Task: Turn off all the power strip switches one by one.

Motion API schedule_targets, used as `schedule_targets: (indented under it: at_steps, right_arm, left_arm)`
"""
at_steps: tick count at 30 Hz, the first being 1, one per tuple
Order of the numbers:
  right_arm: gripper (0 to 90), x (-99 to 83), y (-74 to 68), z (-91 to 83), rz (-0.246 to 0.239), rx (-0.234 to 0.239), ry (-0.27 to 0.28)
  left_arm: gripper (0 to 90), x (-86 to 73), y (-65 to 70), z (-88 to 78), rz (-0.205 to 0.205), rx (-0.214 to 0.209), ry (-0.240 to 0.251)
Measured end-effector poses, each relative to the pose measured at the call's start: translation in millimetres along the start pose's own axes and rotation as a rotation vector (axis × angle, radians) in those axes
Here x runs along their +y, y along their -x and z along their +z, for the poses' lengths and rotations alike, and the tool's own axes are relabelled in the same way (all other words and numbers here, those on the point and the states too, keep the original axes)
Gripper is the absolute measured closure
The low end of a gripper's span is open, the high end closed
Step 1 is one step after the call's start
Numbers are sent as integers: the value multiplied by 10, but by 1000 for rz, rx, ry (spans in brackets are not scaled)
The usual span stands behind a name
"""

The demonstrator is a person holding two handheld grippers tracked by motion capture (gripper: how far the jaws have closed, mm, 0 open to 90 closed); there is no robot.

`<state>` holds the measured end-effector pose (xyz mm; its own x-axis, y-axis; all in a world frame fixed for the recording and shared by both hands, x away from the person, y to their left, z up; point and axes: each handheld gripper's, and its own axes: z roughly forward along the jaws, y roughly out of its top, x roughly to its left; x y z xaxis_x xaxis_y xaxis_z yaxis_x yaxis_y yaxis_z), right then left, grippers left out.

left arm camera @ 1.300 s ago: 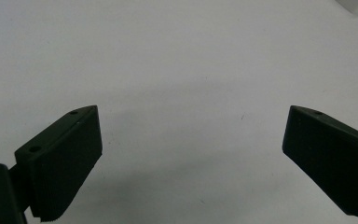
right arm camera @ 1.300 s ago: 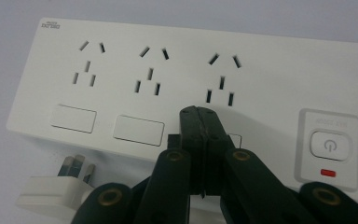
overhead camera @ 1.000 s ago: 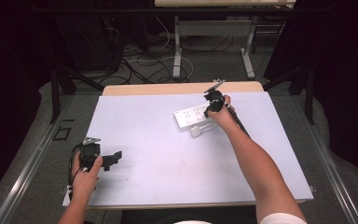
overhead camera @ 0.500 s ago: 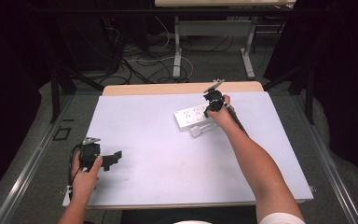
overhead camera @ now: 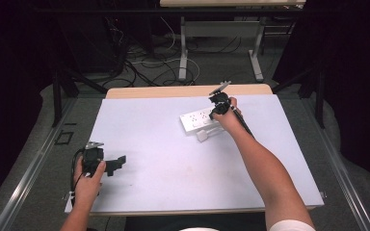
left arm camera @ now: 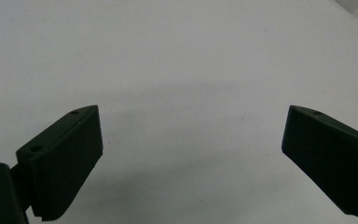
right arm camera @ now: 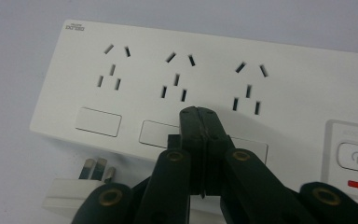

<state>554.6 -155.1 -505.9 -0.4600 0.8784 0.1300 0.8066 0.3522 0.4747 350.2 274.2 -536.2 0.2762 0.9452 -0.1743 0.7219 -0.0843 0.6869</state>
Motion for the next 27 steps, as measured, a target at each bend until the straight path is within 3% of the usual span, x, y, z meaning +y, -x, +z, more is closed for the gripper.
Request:
schedule_targets:
  at_steps: [3, 4, 6, 8, 10, 12, 16, 17, 27]
  right_arm:
    - [900, -7, -20, 25, -8, 18, 34]
    - [900, -3, -29, 9, -14, 19, 9]
    - [900, -5, -44, 38, -34, 39, 40]
    - [900, -3, -64, 29, -21, 36, 20]
    - [900, -7, -80, 50, -29, 38, 40]
    - [900, 2, -91, 56, -64, 47, 27]
    - [900, 0, -125, 68, -44, 63, 35]
    - [900, -1, -116, 68, -67, 50, 22]
    - [900, 0, -177, 116, -71, 80, 36]
  left_arm:
    - [51, -1, 0, 2, 0, 0, -1]
    - [51, -1, 1, 1, -1, 0, -3]
    - [51, -1, 2, 2, 0, 0, -4]
    - [51, -1, 2, 2, -1, 0, -3]
    - [51, -1, 0, 4, 0, 0, -2]
    - [51, -1, 0, 4, 0, 0, -1]
    - [51, -1, 0, 5, 1, 0, -2]
    - [51, -1, 0, 5, -1, 1, -2]
    - [51, -1, 2, 4, -1, -1, -4]
